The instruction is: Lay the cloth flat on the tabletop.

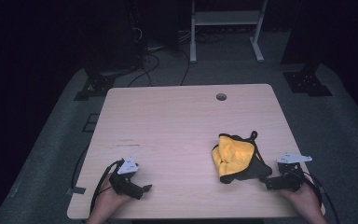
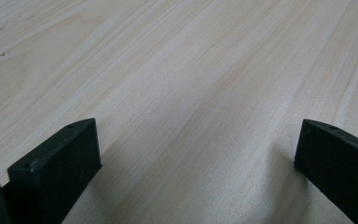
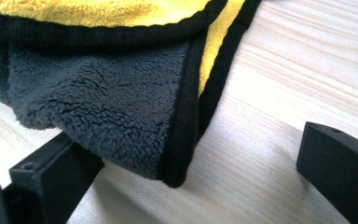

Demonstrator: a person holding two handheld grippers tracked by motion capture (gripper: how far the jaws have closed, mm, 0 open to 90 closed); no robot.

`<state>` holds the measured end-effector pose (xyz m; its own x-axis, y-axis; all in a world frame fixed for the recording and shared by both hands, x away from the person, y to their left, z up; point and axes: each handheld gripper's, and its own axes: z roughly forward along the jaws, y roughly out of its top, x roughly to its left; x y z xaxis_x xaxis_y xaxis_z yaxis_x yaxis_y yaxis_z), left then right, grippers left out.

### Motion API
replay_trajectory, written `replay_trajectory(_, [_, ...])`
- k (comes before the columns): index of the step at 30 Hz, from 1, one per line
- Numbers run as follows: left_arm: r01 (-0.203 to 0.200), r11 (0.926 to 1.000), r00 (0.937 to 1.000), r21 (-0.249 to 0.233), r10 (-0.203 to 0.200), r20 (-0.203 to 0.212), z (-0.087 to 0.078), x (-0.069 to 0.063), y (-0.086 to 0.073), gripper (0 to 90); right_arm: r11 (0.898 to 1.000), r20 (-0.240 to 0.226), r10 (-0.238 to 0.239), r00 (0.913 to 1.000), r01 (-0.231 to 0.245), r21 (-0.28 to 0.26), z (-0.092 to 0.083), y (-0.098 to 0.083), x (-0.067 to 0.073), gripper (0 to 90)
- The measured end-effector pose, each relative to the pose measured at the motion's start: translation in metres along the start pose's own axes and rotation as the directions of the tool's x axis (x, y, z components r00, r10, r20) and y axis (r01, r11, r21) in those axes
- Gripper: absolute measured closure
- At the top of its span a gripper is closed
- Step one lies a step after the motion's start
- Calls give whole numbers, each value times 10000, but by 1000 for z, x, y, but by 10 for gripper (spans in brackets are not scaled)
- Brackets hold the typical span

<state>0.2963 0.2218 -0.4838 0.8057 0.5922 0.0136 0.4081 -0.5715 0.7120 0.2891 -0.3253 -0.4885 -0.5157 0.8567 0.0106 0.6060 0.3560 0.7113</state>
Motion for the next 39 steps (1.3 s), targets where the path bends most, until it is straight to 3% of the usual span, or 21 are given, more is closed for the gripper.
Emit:
replay_trajectory(6, [7, 10000, 10000, 1, -7, -5, 0, 0, 0, 0, 9999, -139, -145, 9998, 145, 30, -2, -2, -1, 0])
replay_trajectory(9, [3, 10000, 10000, 0, -3, -8, 0, 0, 0, 0, 9998, -421, -18, 9991, 28, 221, -10, 1, -4, 118])
replay_trajectory(13, [40, 10000, 10000, 3, -40, -21, 0, 0, 0, 0, 10000, -398, 23, 9992, -21, 61, -18, 4, -6, 128])
replay_trajectory(21, [49, 10000, 10000, 1, -49, -27, -1, 0, -1, 0, 9947, -1081, -497, 9929, 393, -954, -28, 19, 10, 122])
replay_trajectory(25, [36, 10000, 10000, 11, -36, -29, -1, 0, -1, 0, 9870, -1719, -690, 9827, 422, -1548, -30, 32, 20, 109])
replay_trajectory(27, [37, 10000, 10000, 11, -37, -29, -1, 0, -1, 0, 9850, -2102, -819, 9742, 469, -1663, -27, 39, 30, 106])
replay_trajectory(28, [37, 10000, 10000, 11, -37, -29, -1, 0, -1, 0, 9850, -2102, -819, 9742, 469, -1663, -27, 39, 30, 106])
replay_trajectory(29, [49, 10000, 10000, 0, -49, -29, -1, 0, -1, 0, 9837, -2335, -980, 9674, 586, -1701, -23, 42, 37, 106])
replay_trajectory(30, [49, 10000, 10000, 0, -49, -29, -1, 0, -1, 0, 9837, -2335, -980, 9674, 586, -1701, -23, 42, 37, 106])
replay_trajectory(31, [50, 10000, 10000, 5, -50, -28, -1, 0, -1, 0, 9801, -2493, -1201, 9609, 748, -1841, -19, 46, 43, 110])
replay_trajectory(33, [52, 10000, 10000, 5, -52, -26, -1, 0, -1, 0, 9803, -2587, -1195, 9585, 726, -1839, -18, 47, 45, 111])
replay_trajectory(35, [50, 10000, 10000, 5, -50, -27, -1, 0, -1, 0, 9782, -2889, -1404, 9470, 875, -1885, -12, 53, 54, 116])
replay_trajectory(36, [50, 10000, 10000, 5, -50, -27, -1, 0, -1, 0, 9782, -2889, -1404, 9470, 875, -1885, -12, 53, 54, 116])
replay_trajectory(39, [43, 10000, 10000, 12, -43, -28, -1, 0, -1, 0, 9778, -2965, -1721, 9394, 1265, -1668, 0, 59, 63, 123])
